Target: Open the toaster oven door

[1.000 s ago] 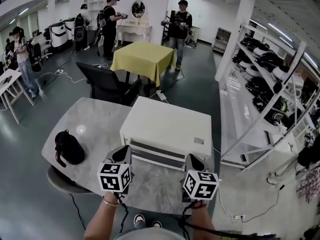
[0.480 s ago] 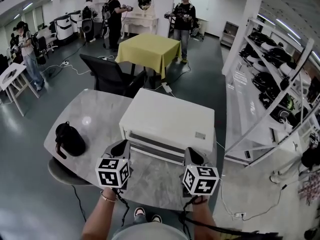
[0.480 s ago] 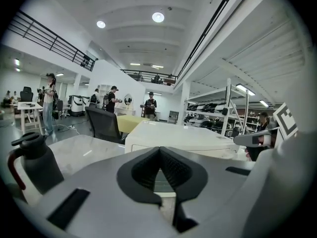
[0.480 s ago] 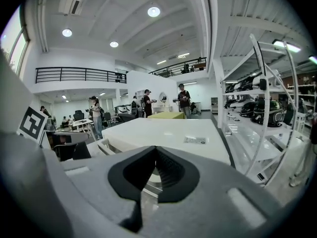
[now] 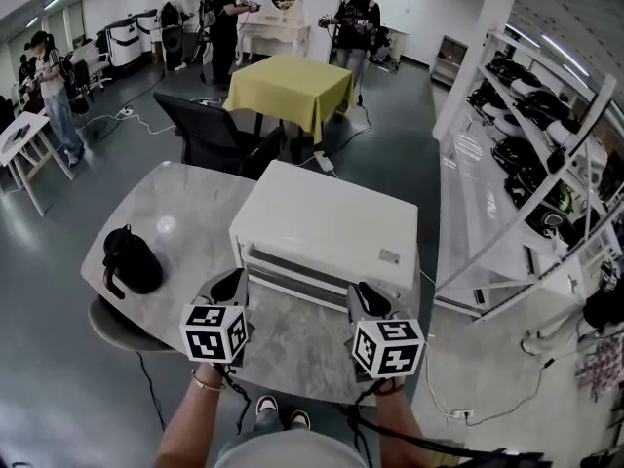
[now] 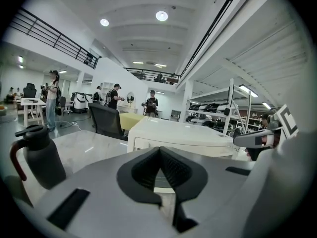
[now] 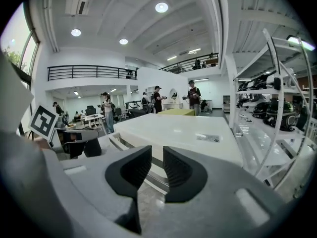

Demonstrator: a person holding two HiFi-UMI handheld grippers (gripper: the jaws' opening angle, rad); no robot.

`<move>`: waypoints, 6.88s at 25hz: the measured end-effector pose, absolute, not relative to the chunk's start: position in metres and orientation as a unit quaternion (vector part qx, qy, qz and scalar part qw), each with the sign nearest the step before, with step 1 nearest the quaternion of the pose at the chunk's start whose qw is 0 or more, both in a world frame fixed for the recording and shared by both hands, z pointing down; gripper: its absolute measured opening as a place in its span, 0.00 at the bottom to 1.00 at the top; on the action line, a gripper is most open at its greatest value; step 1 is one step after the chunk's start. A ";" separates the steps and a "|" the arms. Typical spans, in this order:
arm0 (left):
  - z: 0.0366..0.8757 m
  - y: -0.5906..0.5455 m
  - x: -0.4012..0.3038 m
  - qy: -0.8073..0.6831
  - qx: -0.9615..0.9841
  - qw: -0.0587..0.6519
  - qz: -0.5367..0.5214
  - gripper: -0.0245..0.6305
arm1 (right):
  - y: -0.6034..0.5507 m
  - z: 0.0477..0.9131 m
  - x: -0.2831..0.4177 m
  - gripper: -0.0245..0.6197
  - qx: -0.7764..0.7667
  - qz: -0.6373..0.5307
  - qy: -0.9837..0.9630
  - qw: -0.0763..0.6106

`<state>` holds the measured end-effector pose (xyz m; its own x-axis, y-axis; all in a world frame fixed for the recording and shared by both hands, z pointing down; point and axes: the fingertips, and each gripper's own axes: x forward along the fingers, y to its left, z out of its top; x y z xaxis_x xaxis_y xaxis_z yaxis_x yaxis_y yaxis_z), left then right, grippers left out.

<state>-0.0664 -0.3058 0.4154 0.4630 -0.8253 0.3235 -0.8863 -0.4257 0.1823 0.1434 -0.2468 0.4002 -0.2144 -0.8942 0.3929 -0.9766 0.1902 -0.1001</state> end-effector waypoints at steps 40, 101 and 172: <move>0.476 -0.280 -0.120 -0.564 0.786 0.239 0.079 0.04 | -0.267 0.459 0.093 0.31 0.417 0.032 -0.787 0.453; 0.478 -0.226 -0.122 -0.564 0.784 0.228 0.124 0.04 | -0.194 0.479 0.065 0.31 0.487 0.165 -0.784 0.348; 0.574 -0.200 -0.164 -0.583 0.732 0.287 0.206 0.04 | -0.115 0.601 0.047 0.29 0.654 0.289 -0.684 0.146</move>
<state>-0.1640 -0.2005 0.5739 0.2361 -0.7352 0.6353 -0.9712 -0.1561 0.1803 0.0472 -0.1155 0.6012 -0.1026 -0.8099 0.5775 -0.9787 -0.0217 -0.2043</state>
